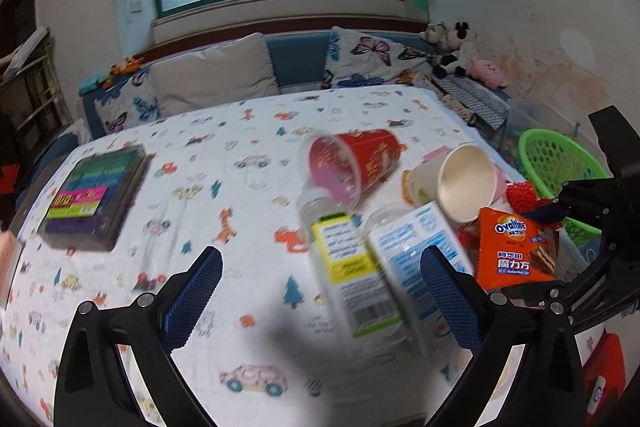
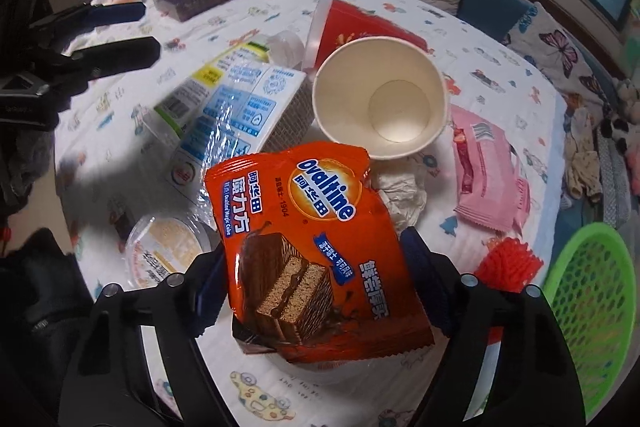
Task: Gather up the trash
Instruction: 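Carry the wrapper to the green basket with the right gripper while the left grasps the paper cup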
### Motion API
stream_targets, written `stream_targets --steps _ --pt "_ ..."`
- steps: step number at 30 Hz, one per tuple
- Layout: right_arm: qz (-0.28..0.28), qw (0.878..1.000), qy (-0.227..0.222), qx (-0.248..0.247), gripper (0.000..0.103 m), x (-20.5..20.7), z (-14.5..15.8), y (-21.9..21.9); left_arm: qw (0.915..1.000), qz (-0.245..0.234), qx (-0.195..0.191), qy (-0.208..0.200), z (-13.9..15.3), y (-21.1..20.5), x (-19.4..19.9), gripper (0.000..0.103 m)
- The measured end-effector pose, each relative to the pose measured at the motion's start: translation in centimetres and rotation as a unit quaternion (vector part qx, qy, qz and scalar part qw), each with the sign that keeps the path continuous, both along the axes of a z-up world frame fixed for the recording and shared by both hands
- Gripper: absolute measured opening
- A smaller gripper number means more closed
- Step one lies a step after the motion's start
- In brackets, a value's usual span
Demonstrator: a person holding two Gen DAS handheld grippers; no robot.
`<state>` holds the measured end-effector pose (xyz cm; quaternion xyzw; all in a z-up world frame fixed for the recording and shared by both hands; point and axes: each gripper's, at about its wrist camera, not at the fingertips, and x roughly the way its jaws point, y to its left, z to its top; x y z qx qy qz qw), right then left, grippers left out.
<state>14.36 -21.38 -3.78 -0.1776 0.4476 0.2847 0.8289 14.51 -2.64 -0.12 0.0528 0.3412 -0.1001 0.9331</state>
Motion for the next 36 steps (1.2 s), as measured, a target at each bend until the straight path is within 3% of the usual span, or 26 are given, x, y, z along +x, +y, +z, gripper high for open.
stream_targets --steps 6,14,16,26,28,34,36 --pt "-0.030 0.999 -0.017 0.030 0.078 -1.2 1.6 -1.3 0.9986 -0.051 0.009 -0.005 0.9 -2.8 1.5 0.096" --pt "-0.106 0.991 -0.042 0.068 0.078 -2.7 3.4 -5.1 0.9932 -0.113 0.021 0.019 0.5 -7.2 5.2 0.091" --pt "-0.132 0.987 -0.047 0.075 0.078 -2.9 3.8 -6.4 0.9919 -0.121 0.023 0.032 0.1 -8.0 6.1 0.079" --pt "-0.244 0.964 -0.052 0.090 0.078 -3.3 4.1 -13.1 0.9877 -0.134 0.031 0.075 -2.2 -9.8 9.4 0.050" --pt "-0.266 0.958 -0.049 0.096 0.078 -3.1 3.8 -14.5 0.9871 -0.137 0.032 0.077 -2.3 -9.9 9.6 0.036" --pt "-0.314 0.942 -0.049 0.110 0.078 -2.6 3.5 -17.8 0.9858 -0.146 0.023 0.080 -2.3 -10.2 9.7 0.007" --pt "-0.327 0.937 -0.048 0.111 0.078 -2.3 3.4 -18.5 0.9857 -0.145 0.019 0.083 -2.3 -10.1 9.8 0.006"
